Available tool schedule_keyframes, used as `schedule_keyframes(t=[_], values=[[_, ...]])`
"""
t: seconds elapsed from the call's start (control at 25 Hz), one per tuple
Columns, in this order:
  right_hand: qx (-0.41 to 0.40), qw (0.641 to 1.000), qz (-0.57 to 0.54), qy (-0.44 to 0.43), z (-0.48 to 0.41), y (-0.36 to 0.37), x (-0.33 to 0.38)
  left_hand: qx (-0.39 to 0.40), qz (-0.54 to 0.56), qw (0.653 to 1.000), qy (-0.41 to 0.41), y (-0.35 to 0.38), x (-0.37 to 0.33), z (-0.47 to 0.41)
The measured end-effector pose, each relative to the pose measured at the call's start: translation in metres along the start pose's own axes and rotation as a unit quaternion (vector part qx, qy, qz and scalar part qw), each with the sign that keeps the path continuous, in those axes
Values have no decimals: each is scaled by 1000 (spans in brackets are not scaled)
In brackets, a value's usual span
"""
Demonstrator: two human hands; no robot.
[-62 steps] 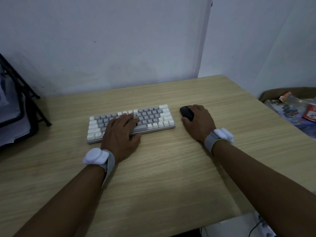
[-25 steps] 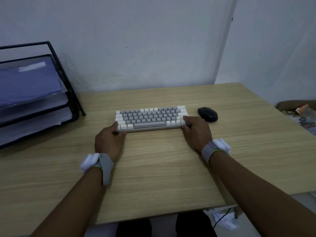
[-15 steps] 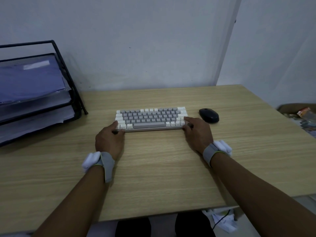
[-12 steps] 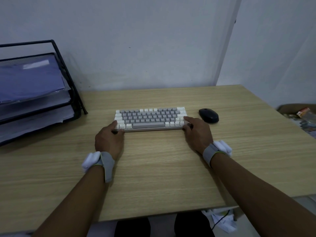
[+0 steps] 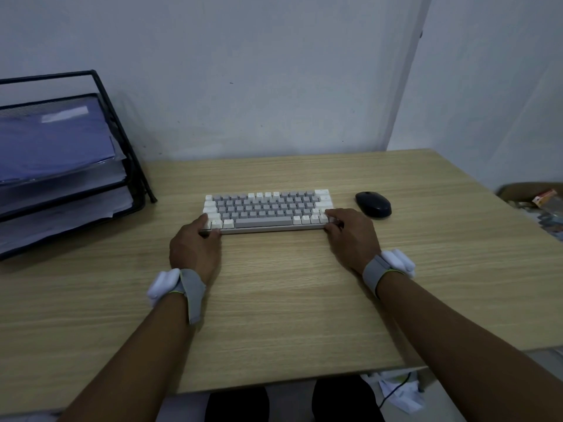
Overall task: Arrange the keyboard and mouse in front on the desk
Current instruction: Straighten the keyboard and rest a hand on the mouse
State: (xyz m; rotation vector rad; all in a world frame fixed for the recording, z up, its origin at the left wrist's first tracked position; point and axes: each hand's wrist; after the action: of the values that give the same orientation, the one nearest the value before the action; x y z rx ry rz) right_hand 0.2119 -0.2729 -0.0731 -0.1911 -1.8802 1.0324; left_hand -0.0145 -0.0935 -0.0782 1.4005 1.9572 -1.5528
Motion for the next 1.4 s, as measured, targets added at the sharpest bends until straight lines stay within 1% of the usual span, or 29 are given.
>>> schedule_keyframes(t=[0.32,0.44,0.56,0.72,0.84,1.0,1.16,1.4], values=[[-7,1000,3,-2,-1,4,-2,1,1,1000,1,0,-5,1],[-61,998,11,2,-6,1,-5,3,-2,1000,2,0,-8,3],[-118,992,45,0,-18,-12,-16,2,-9,1000,13,1,-9,3],[-148,982,120,9,-34,-30,-37,15,-15,1000,22,3,-7,3],[-131,980,144,46,-41,-31,-47,17,-20,999,30,4,-4,2],[-76,982,147,90,-48,-26,-56,15,-20,999,35,4,-2,3],[-49,990,103,87,-52,-26,-58,17,-25,999,38,4,-2,2],[-63,991,81,84,-49,-27,-55,13,-21,999,39,5,-2,3]])
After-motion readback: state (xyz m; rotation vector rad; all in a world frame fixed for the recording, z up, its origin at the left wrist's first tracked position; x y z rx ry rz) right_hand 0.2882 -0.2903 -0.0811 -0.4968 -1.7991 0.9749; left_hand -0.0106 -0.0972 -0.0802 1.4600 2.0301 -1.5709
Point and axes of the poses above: each hand's wrist, its own z-axis away from the middle knuckle, its own y-axis out of the palm, x = y × z, and after that the axes turned 12 degrees about y, right-handed
